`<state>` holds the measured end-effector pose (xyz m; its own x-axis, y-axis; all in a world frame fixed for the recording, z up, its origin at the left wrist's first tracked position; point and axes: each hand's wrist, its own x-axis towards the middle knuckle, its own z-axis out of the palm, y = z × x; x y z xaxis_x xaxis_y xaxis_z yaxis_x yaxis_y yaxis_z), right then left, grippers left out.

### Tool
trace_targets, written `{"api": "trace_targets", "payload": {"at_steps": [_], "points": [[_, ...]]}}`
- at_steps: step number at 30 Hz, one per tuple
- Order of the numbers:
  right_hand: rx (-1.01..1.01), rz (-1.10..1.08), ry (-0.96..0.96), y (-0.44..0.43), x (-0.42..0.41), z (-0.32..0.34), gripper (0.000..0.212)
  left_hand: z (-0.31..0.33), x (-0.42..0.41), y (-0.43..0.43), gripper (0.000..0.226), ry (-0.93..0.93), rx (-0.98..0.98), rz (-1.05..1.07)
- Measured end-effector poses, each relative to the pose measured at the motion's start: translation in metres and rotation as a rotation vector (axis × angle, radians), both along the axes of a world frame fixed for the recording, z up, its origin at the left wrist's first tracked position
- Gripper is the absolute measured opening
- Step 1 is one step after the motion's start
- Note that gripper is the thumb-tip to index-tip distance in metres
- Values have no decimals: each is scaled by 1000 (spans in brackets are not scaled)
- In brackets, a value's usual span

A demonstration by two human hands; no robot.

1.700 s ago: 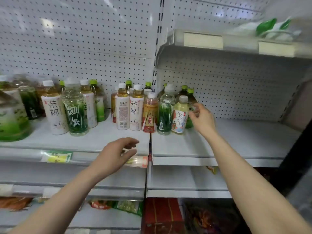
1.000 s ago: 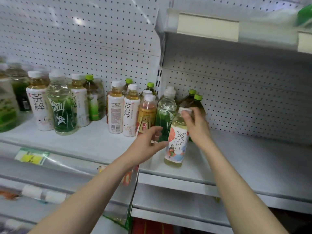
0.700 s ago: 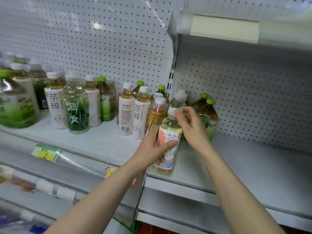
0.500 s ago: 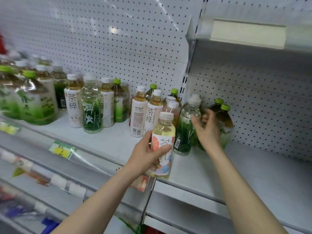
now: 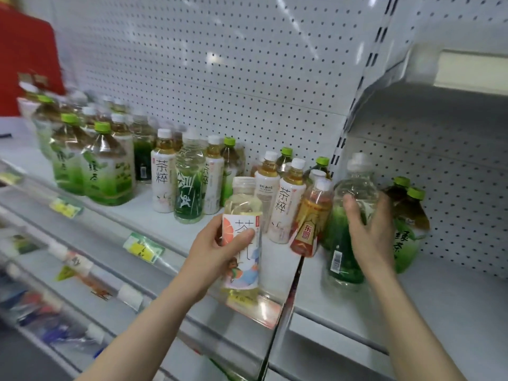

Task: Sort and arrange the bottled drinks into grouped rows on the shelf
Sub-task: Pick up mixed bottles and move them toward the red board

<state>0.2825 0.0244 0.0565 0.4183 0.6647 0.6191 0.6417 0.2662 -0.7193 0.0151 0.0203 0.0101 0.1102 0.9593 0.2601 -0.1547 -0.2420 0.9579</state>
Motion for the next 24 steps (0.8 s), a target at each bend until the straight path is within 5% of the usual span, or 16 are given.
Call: {"api": "trace_targets", "payload": {"at_steps": [3,5,9,12,19,24], "points": [[-30,23,41,-11,-31,14,33,2,-24,10,51,-34,-7,-21],[-48,68,79,-13,-59,18,36,2,-45,15,48,-51,-12,-38],[-142,120,189,1,-123,5,103,1,-104,27,46,-60,-8,-47],[-166,203,267,15,-178,-5,120,-2,-156,38,47,-58,-11,-33],[-167,288,253,38,-288,-20,116,-11,-262,61,50,-30,-48,3],[-87,309,281,54,-330,-23,74,-19,-303,78,47,-19,-83,-2]]}}
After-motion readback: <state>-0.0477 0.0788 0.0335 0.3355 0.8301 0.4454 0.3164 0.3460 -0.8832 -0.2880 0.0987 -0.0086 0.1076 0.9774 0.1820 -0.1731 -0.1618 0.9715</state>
